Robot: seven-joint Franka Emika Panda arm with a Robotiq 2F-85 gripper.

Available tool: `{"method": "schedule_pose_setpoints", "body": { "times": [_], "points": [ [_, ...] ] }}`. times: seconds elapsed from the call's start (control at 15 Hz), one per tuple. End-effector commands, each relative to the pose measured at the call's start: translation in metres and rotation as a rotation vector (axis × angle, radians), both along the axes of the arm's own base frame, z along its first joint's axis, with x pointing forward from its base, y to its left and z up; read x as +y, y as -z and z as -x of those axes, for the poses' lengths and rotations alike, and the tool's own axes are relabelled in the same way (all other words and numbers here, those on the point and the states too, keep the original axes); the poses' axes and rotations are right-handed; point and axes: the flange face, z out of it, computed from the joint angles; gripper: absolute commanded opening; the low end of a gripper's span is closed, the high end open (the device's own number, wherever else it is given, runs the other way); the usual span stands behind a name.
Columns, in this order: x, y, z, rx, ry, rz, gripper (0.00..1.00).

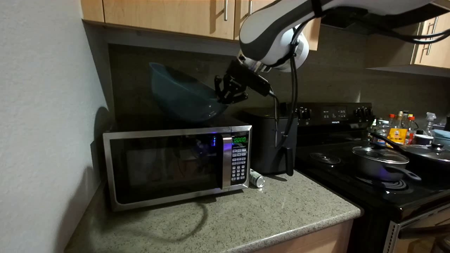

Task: Remove the blue plate from the top of the air fryer and put it in the blue bowl, place the bowl on top of the air fryer

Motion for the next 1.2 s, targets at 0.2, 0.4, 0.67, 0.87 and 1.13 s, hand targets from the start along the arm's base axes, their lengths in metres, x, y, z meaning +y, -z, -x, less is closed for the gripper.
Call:
{"method": "schedule_pose_setpoints", "body": {
  "times": [0.2,0.4,0.67,0.87,1.13],
  "points": [
    [-0.001,0.002,-0.003,-0.070,-0.015,0.095,0.65],
    [-0.005,-0.005,-0.004,-0.115,0.003,0.086,0.85],
    [-0.009,-0.010,-0.006,-0.152,0.019,0.079,1.00],
    [-0.009,-0.019,-0.006,-0.200,0.035,0.062,1.00],
    [-0.002,-0.038,-0.005,-0.326,0.043,0.046,1.00]
  ]
}}
